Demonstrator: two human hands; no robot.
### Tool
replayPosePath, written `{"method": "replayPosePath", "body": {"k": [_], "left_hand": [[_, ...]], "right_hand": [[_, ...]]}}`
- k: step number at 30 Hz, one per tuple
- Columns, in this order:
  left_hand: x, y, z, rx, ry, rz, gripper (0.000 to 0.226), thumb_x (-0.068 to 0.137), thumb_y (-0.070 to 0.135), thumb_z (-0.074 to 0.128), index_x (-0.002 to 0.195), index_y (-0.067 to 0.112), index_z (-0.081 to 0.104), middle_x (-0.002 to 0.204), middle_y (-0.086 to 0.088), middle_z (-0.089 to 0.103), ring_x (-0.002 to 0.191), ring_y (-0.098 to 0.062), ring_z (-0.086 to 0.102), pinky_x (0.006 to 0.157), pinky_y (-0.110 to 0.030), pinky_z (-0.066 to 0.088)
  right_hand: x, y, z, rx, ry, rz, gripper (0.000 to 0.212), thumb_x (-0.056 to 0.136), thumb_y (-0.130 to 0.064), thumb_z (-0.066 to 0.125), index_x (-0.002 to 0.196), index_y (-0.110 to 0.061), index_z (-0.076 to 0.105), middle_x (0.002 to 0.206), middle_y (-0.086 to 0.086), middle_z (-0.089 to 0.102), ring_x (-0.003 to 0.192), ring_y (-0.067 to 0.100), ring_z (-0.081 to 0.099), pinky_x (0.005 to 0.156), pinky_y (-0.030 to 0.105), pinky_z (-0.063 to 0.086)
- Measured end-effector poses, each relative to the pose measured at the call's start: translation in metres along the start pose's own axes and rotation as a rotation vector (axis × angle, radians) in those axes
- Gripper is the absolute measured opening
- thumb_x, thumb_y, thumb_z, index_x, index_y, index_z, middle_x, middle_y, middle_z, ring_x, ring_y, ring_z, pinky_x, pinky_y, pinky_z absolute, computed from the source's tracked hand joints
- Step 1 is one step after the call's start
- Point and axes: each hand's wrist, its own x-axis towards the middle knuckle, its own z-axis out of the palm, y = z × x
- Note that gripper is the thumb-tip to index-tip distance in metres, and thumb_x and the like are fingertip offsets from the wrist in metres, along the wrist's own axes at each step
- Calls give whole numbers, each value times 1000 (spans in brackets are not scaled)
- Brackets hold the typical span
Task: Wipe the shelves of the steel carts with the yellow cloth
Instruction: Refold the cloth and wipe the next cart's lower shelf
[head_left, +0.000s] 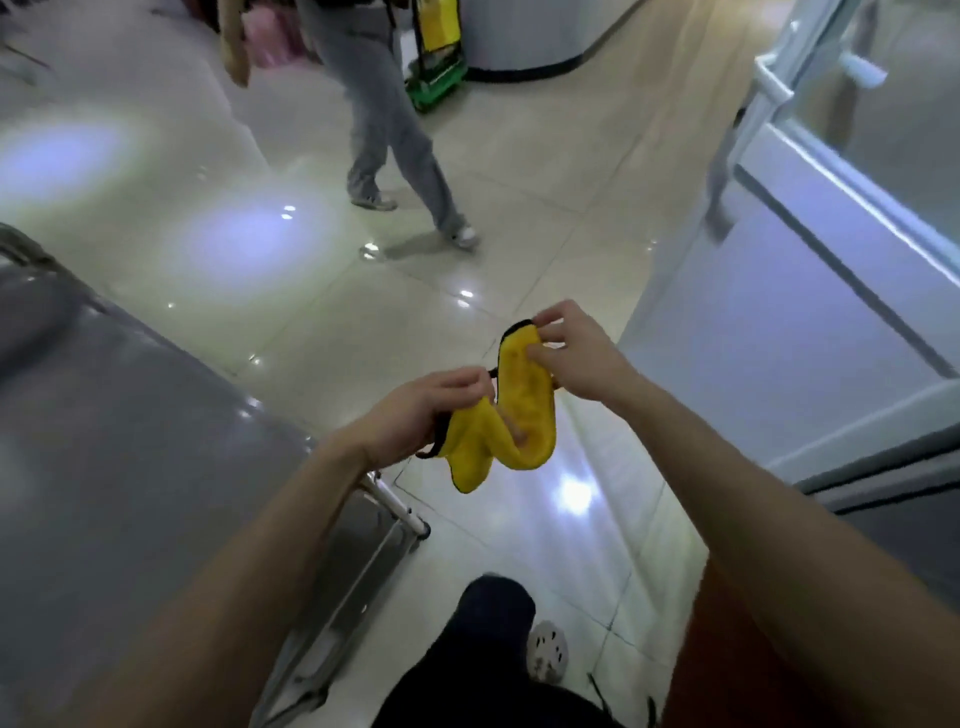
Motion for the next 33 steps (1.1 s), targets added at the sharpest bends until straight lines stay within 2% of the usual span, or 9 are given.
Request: {"method": "replayPosePath", "body": {"k": [3, 7, 11, 16, 20, 22, 26, 30, 33], "left_hand": [[18, 0, -36, 293, 355, 112, 32, 109, 29, 64, 103, -3, 63, 110, -35, 59, 95, -29, 59, 88, -44, 46], [48, -8, -93, 523, 744, 193, 5, 94, 21, 85, 94, 18, 81, 130, -2, 59, 125, -10, 58, 105, -19, 44], [82, -5, -154, 320, 935, 196, 9, 87, 28, 89, 94, 23, 86, 117, 5, 77, 110, -16, 73, 99, -37, 58], [99, 16, -221, 255, 1180, 202, 27, 87, 26, 90, 87, 52, 81, 95, 13, 80, 92, -10, 76, 87, -32, 60], [91, 15, -268, 221, 1335, 156, 17, 82, 37, 93, 89, 48, 82, 96, 8, 79, 93, -13, 75, 87, -31, 62], [81, 8, -291, 219, 1431, 89, 19, 79, 34, 96, 89, 43, 83, 95, 3, 78, 91, -19, 76, 87, -43, 65], [74, -1, -320, 311, 1476, -69, 23, 77, 29, 98, 89, 37, 80, 90, 4, 75, 84, -21, 75, 81, -55, 64], [82, 10, -327, 109, 1594, -67, 40, 64, 72, 93, 91, 46, 79, 89, 10, 79, 82, -11, 78, 78, -30, 64], [74, 8, -331, 16, 1660, -93, 64, 63, 71, 96, 119, 52, 71, 96, 3, 78, 89, -22, 80, 82, -36, 66]], "right_hand": [[61, -32, 14, -99, -238, -163, 20, 97, -15, 73, 105, -33, 67, 105, -5, 80, 98, 21, 74, 88, 44, 60], [137, -68, 39, -136, -447, -317, 20, 97, -16, 76, 105, -35, 78, 106, -4, 81, 105, 17, 76, 101, 46, 58], [207, -100, 62, -123, -509, -383, 14, 100, -22, 73, 114, -24, 76, 101, -6, 81, 101, 15, 75, 97, 44, 59], [274, -122, 77, -300, -645, -369, 97, 76, -63, 87, 155, -33, 40, 132, -10, 62, 114, 12, 64, 86, 26, 54], [346, -136, 92, -457, -620, -483, 22, 86, -33, 86, 98, -24, 70, 84, -5, 67, 81, 19, 65, 71, 36, 54], [388, -156, 101, -305, -637, -540, 19, 85, -23, 87, 82, -32, 70, 72, -11, 65, 72, 5, 61, 64, 19, 46], [452, -202, 126, -274, -890, -701, 12, 86, -21, 84, 92, -25, 75, 90, -8, 75, 95, 12, 70, 90, 37, 58], [476, -248, 170, -539, -1133, -847, 59, 74, -65, 81, 121, -37, 59, 105, -9, 65, 93, 12, 62, 74, 36, 54], [474, -274, 220, -628, -1250, -1065, 36, 89, -61, 77, 115, -37, 67, 104, -5, 68, 94, 17, 63, 78, 38, 53]]}}
